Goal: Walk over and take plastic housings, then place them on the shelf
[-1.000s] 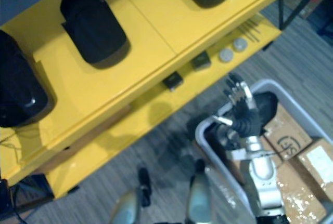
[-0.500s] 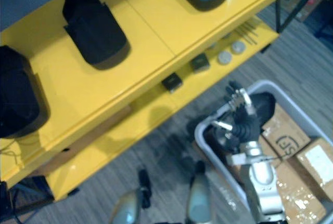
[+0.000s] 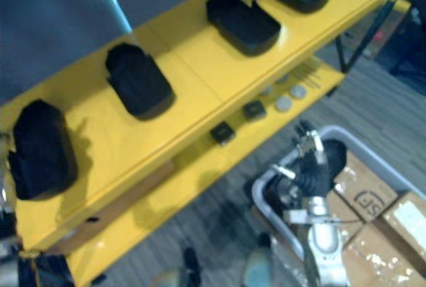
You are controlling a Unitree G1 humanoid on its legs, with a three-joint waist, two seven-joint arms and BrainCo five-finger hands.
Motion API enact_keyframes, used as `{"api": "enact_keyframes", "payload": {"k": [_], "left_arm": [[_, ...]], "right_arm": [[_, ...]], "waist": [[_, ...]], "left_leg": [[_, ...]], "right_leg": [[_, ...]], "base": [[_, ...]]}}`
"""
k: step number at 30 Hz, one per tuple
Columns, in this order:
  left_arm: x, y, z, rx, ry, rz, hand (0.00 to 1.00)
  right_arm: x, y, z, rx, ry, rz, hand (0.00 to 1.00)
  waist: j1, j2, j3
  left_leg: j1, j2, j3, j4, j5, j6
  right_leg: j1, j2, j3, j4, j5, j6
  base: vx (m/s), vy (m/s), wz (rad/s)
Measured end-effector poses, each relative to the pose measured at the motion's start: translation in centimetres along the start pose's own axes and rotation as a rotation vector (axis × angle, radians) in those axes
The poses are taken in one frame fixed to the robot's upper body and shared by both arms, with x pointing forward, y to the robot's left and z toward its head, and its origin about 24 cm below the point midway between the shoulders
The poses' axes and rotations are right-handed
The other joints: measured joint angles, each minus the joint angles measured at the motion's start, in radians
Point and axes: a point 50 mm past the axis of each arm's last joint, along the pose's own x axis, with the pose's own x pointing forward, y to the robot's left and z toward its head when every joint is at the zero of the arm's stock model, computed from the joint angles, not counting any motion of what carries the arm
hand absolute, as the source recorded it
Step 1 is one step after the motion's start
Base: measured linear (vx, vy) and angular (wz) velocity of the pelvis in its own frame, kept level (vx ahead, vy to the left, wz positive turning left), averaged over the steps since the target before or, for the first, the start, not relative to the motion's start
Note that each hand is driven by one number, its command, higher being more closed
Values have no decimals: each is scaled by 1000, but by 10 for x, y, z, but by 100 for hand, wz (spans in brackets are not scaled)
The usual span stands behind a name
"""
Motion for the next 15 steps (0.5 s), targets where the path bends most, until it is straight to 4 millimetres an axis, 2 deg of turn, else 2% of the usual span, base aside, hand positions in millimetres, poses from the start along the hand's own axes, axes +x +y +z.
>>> {"api": "enact_keyframes", "payload": {"k": [3,6,10,12,15], "left_arm": [[-34,23,-2,26,119,-39,0],[-65,57,3,119,215,-7,0],[-86,91,10,230,291,92,0],[-91,96,10,233,338,87,0],[-99,94,4,256,425,14,0]], "right_arm": [[-10,-4,-3,8,24,-48,0],[-18,-2,-6,23,47,-79,0],[-28,5,-12,62,86,-111,0],[-28,8,-12,56,88,-102,0],[-29,11,-13,63,93,-91,0]], "waist": [[31,2,-15],[66,-7,-23],[93,-25,-42],[106,-27,-47],[105,-30,-51]], "left_leg": [[1,1,-27,-1,0,0],[2,0,-62,0,1,1],[18,-2,-85,-3,0,2],[17,-3,-91,-3,0,2],[16,-4,-106,0,0,2]], "right_leg": [[37,1,-36,-36,9,2],[88,2,-79,-90,29,4],[139,3,-108,-127,34,5],[146,4,-115,-135,35,2],[159,4,-132,-147,40,3]], "base": [[24,4,31],[7,17,28],[7,6,23],[-6,0,9],[-17,-2,11]]}}
